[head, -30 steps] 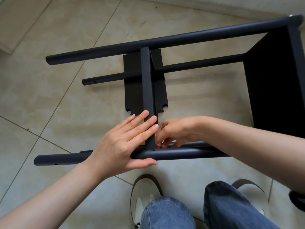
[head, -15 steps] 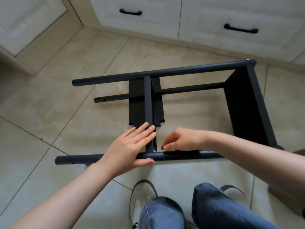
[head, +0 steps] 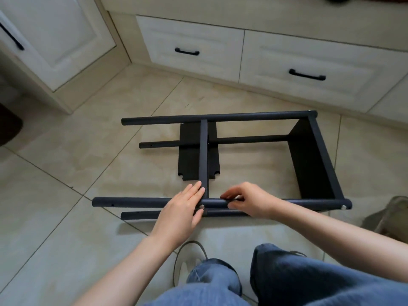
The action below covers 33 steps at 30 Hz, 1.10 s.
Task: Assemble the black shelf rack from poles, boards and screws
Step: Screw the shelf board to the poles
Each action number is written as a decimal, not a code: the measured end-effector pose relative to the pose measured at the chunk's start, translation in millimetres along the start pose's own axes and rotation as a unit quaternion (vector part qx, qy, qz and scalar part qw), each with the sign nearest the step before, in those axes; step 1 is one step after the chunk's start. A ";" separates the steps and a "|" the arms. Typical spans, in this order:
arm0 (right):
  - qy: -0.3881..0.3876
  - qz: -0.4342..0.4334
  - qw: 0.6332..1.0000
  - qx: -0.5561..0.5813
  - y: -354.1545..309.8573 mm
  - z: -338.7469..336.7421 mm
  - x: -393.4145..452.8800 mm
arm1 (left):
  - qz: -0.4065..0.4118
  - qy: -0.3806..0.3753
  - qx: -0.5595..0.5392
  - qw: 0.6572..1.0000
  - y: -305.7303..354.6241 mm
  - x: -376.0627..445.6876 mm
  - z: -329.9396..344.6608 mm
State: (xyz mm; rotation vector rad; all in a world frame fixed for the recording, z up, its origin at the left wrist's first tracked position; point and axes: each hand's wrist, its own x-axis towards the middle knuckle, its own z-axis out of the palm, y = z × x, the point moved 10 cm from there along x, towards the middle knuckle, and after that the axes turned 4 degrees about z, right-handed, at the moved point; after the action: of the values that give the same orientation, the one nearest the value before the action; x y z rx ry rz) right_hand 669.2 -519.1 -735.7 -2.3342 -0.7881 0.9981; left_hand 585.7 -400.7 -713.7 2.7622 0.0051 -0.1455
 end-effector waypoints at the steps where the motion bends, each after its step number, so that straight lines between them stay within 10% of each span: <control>1: 0.003 -0.001 1.000 0.000 0.2 0.0 -0.1 | -0.004 0.011 -0.007 1.000 0.2 -4.5 -2.2; 7: 0.012 -0.004 1.000 0.009 3.0 0.0 0.2 | -0.115 0.188 -0.163 0.962 -19.2 -45.6 -31.6; 11: 0.015 -0.005 1.000 0.012 3.1 0.6 0.4 | -0.261 0.168 -0.292 0.904 -44.1 -65.7 -1.2; 17: 0.017 -0.009 1.000 0.006 3.1 -0.7 0.3 | -0.442 0.126 -0.646 0.610 -47.0 -54.6 70.8; 21: 0.028 -0.017 0.999 0.000 4.3 -2.6 -0.7 | -0.452 0.192 -0.708 0.508 -41.8 -34.1 74.9; 33: 0.097 -0.052 0.994 -0.002 -2.5 -34.4 -9.4 | -0.381 0.251 -0.702 0.547 -39.0 -7.4 46.9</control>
State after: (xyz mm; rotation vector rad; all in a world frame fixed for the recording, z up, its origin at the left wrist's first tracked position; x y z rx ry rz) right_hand 689.1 -530.4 -708.4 -2.3250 -0.8240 0.7132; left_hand 572.7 -381.5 -770.6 0.9068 0.9930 0.3210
